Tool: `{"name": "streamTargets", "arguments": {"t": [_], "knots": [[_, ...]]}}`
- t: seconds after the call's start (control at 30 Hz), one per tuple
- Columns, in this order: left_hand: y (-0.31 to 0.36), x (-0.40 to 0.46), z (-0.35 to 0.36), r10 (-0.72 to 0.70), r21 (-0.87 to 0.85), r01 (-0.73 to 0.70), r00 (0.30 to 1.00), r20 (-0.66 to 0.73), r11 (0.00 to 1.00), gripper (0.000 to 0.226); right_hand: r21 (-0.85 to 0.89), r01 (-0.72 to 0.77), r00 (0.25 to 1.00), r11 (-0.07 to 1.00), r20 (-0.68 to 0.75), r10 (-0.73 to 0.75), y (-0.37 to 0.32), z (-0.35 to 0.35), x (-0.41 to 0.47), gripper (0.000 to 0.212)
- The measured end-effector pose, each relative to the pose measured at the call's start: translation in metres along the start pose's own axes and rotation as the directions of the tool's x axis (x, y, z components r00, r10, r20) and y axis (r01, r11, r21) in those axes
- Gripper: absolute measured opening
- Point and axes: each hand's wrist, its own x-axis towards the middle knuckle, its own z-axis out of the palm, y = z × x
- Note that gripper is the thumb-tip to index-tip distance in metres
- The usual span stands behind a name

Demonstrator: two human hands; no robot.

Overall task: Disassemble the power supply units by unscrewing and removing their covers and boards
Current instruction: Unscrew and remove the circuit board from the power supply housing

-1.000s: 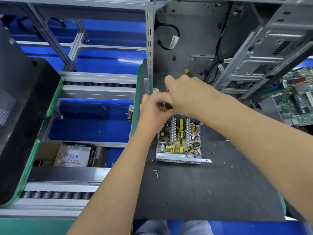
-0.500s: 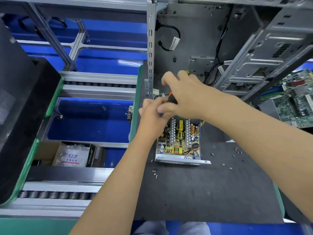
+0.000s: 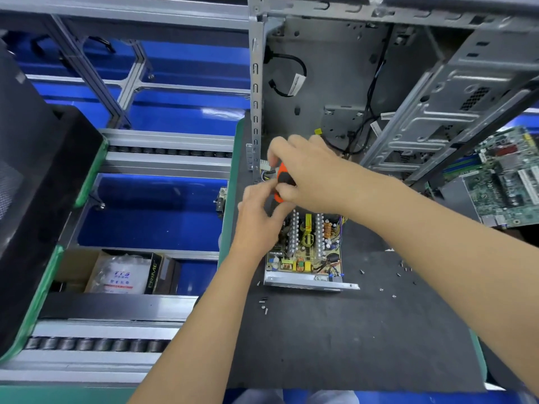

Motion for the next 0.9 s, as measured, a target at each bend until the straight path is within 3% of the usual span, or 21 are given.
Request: {"name": "streamTargets", "arguments": {"t": [0.07, 0.13, 0.2, 0.3, 0.37, 0.43, 0.47, 0.53, 0.57, 0.63, 0.67, 0.73, 0.8, 0.83, 0.9], "knots": [[-0.004, 0.003, -0.001, -0.044, 0.042, 0.045, 0.999, -0.018, 0.998, 0.030, -0.004, -0.021, 1.000, 1.000, 0.007, 0.021, -0.002, 0.000, -0.001, 0.041], [0.001, 0.009, 0.000, -0.091, 0.098, 0.094, 0.995, -0.035, 0.991, 0.024, -0.153, -0.092, 0.995, 0.984, -0.061, 0.083, -0.008, -0.001, 0.001, 0.046], [0.003, 0.009, -0.001, -0.109, 0.058, 0.109, 0.994, -0.003, 0.992, 0.035, -0.207, -0.085, 0.993, 0.975, -0.097, 0.066, -0.008, -0.001, 0.003, 0.032], [-0.004, 0.001, -0.012, -0.047, -0.071, 0.051, 0.997, 0.055, 0.996, 0.062, -0.069, 0.002, 1.000, 0.998, 0.010, -0.001, -0.004, -0.003, 0.002, 0.027], [-0.016, -0.004, -0.020, -0.032, -0.184, 0.028, 0.999, -0.020, 0.983, 0.054, -0.138, -0.027, 0.999, 0.990, 0.021, 0.030, -0.005, -0.004, 0.000, 0.042], [-0.033, -0.008, -0.026, -0.102, -0.208, 0.066, 0.981, -0.164, 0.976, 0.037, -0.322, -0.066, 0.997, 0.945, -0.059, 0.050, -0.009, -0.005, 0.001, 0.052], [-0.042, -0.013, -0.026, -0.146, -0.172, 0.111, 0.967, -0.209, 0.979, 0.035, -0.350, -0.041, 0.996, 0.936, -0.087, 0.011, -0.010, -0.003, 0.001, 0.046], [-0.061, -0.025, -0.024, -0.164, -0.037, 0.160, 0.962, -0.218, 0.986, 0.031, -0.229, 0.054, 0.996, 0.972, -0.056, -0.068, -0.005, 0.003, 0.000, 0.026], [-0.070, -0.031, -0.022, -0.140, 0.050, 0.153, 0.971, -0.193, 0.987, 0.028, -0.142, 0.080, 0.996, 0.987, -0.033, -0.085, -0.004, 0.004, -0.001, 0.028], [-0.087, -0.040, -0.015, -0.087, 0.205, 0.117, 0.985, -0.152, 0.972, 0.025, -0.134, -0.026, 0.998, 0.991, -0.060, 0.018, -0.002, 0.005, -0.004, 0.030], [-0.091, -0.041, -0.013, -0.067, 0.274, 0.105, 0.987, -0.146, 0.956, 0.024, -0.225, -0.086, 0.993, 0.971, -0.104, 0.064, -0.002, 0.005, -0.004, 0.038], [-0.093, -0.040, -0.010, -0.051, 0.383, 0.103, 0.988, -0.143, 0.918, 0.022, -0.373, -0.030, 0.992, 0.927, -0.122, -0.016, -0.002, 0.006, -0.004, 0.037], [-0.091, -0.041, -0.006, 0.000, 0.470, 0.062, 0.991, -0.131, 0.880, 0.020, -0.275, 0.094, 0.988, 0.957, -0.094, -0.124, 0.002, 0.010, -0.005, 0.023], [-0.090, -0.042, -0.005, 0.038, 0.517, 0.031, 0.992, -0.123, 0.855, 0.019, -0.201, 0.103, 0.987, 0.974, -0.098, -0.125, 0.002, 0.009, -0.006, 0.026], [-0.089, -0.044, -0.004, 0.077, 0.566, 0.005, 0.990, -0.120, 0.824, 0.018, -0.195, 0.000, 0.992, 0.981, -0.126, -0.025, 0.003, 0.010, -0.006, 0.036]]}}
